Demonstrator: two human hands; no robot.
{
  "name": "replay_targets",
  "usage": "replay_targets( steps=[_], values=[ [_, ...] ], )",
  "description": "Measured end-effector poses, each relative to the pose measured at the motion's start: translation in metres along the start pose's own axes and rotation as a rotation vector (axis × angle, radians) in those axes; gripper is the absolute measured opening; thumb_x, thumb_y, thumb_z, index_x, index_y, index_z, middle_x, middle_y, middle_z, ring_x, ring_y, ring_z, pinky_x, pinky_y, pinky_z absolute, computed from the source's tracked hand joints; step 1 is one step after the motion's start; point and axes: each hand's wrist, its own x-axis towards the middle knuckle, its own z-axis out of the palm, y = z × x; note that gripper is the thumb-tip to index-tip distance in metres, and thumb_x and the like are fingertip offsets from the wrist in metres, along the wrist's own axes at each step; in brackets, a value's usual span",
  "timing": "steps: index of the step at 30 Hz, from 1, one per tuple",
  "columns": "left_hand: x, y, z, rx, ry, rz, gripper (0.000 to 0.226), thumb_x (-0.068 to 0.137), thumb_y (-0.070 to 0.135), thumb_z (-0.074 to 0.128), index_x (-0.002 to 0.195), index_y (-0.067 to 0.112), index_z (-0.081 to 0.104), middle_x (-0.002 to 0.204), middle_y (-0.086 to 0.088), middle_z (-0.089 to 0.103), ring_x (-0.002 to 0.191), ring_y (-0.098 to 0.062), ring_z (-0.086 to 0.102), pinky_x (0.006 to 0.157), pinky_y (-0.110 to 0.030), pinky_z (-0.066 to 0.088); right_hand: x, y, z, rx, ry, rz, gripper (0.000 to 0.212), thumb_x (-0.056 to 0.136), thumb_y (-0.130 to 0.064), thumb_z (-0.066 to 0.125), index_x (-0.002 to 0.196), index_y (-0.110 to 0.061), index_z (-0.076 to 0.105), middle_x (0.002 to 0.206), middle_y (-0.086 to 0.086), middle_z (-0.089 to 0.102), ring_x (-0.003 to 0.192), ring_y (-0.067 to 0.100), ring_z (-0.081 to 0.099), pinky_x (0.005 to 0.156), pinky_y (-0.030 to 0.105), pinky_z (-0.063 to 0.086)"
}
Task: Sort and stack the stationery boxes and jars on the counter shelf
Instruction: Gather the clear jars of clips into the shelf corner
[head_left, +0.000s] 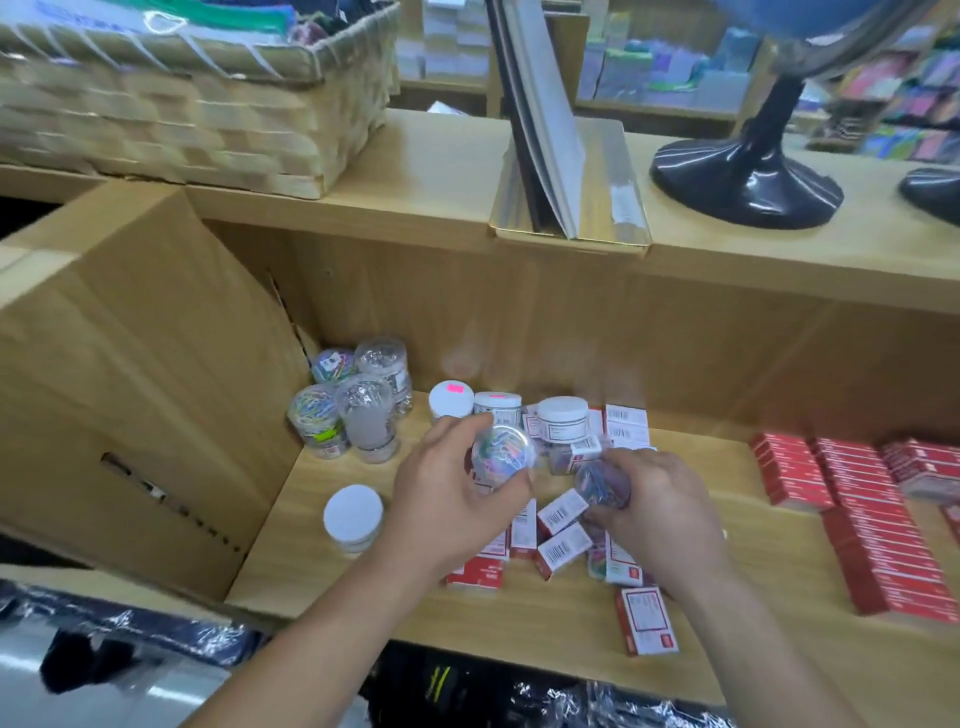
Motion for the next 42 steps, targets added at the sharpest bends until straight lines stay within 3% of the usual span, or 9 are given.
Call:
replay_targets(
  steps=[4, 8, 10, 14, 18, 21, 27, 35, 42],
  values=[
    [-0.013, 0.0, -0.017, -0.29, 0.015, -0.083, 0.045, 0.075, 0.025, 0.088, 0.11, 0.043, 0.066, 0.112, 0.015, 0.065, 0.087, -0.008, 0.069, 0.073, -0.024, 0.056, 0.001, 0.003, 0.004, -0.106, 0.036, -0.002, 0.057, 0.054, -0.037, 0.09, 0.108, -0.031, 0.071, 0.086, -0.005, 0.064, 0.091, 0.028, 0.06, 0.071, 0.034, 0.039],
    [-0.031, -0.001, -0.037, -0.374, 0.112, -0.085, 0.044, 0.075, 0.008, 0.088, 0.109, 0.031, 0.071, 0.106, 0.004, 0.07, 0.084, -0.004, 0.067, 0.069, -0.015, 0.05, 0.001, -0.001, -0.004, -0.035, -0.009, 0.022, 0.046, 0.056, -0.041, 0.079, 0.099, -0.033, 0.068, 0.088, -0.004, 0.058, 0.091, 0.028, 0.058, 0.073, 0.034, 0.042],
    [-0.038, -0.004, -0.051, -0.345, 0.156, -0.115, 0.035, 0.077, 0.013, 0.087, 0.104, 0.029, 0.071, 0.097, 0.007, 0.072, 0.076, 0.0, 0.064, 0.065, -0.013, 0.049, 0.0, -0.008, -0.022, 0.148, 0.0, 0.084, 0.031, 0.062, -0.039, 0.079, 0.087, -0.034, 0.061, 0.088, -0.006, 0.051, 0.09, 0.021, 0.057, 0.074, 0.032, 0.041],
    [-0.048, -0.033, -0.079, -0.238, 0.297, -0.247, 0.041, 0.07, 0.052, 0.087, 0.102, 0.031, 0.071, 0.09, 0.012, 0.073, 0.079, -0.008, 0.066, 0.071, -0.031, 0.055, -0.007, -0.029, -0.052, 0.485, 0.06, 0.088, 0.045, 0.069, -0.021, 0.085, 0.103, -0.036, 0.06, 0.106, -0.014, 0.053, 0.094, -0.001, 0.06, 0.082, 0.027, 0.048],
    [-0.062, -0.07, -0.1, 0.061, 0.414, -0.268, 0.051, 0.069, 0.071, 0.077, 0.102, 0.034, 0.066, 0.092, 0.013, 0.069, 0.08, -0.006, 0.065, 0.074, -0.038, 0.055, -0.012, -0.07, -0.055, 0.785, -0.023, 0.102, 0.042, 0.072, -0.017, 0.086, 0.101, -0.035, 0.06, 0.095, -0.018, 0.07, 0.083, 0.01, 0.071, 0.066, 0.035, 0.059],
    [-0.077, -0.093, -0.102, 0.231, 0.439, -0.236, 0.051, 0.079, 0.068, 0.071, 0.113, 0.03, 0.063, 0.1, 0.012, 0.059, 0.083, -0.017, 0.066, 0.07, -0.04, 0.055, -0.016, -0.104, -0.038, 0.858, -0.11, 0.031, 0.041, 0.074, -0.009, 0.084, 0.102, -0.029, 0.063, 0.092, -0.017, 0.071, 0.081, 0.01, 0.071, 0.065, 0.019, 0.056],
    [-0.077, -0.117, -0.081, 0.216, 0.451, -0.239, 0.056, 0.096, 0.056, 0.057, 0.132, 0.012, 0.058, 0.111, -0.006, 0.067, 0.099, -0.026, 0.066, 0.077, -0.034, 0.053, -0.017, -0.149, 0.002, 0.868, -0.273, -0.072, 0.04, 0.073, 0.002, 0.08, 0.098, -0.025, 0.064, 0.089, -0.016, 0.071, 0.079, 0.012, 0.071, 0.069, 0.017, 0.055],
    [-0.064, -0.124, -0.08, 0.255, 0.381, -0.233, 0.044, 0.094, 0.036, 0.068, 0.135, 0.024, 0.055, 0.113, 0.004, 0.066, 0.102, -0.02, 0.065, 0.082, -0.037, 0.055, -0.015, -0.165, 0.018, 0.883, -0.315, -0.094, 0.048, 0.071, -0.004, 0.086, 0.108, -0.028, 0.066, 0.099, -0.003, 0.073, 0.083, 0.014, 0.073, 0.071, 0.016, 0.055],
    [-0.099, -0.121, -0.081, 0.09, 0.395, -0.081, 0.029, 0.09, 0.018, 0.07, 0.118, 0.026, 0.067, 0.111, 0.019, 0.057, 0.099, 0.0, 0.061, 0.083, -0.019, 0.048, 0.0, -0.181, 0.028, 0.676, -0.169, -0.275, 0.055, 0.069, -0.013, 0.089, 0.116, -0.032, 0.068, 0.108, -0.007, 0.056, 0.096, 0.002, 0.063, 0.083, 0.029, 0.055]
  ],
)
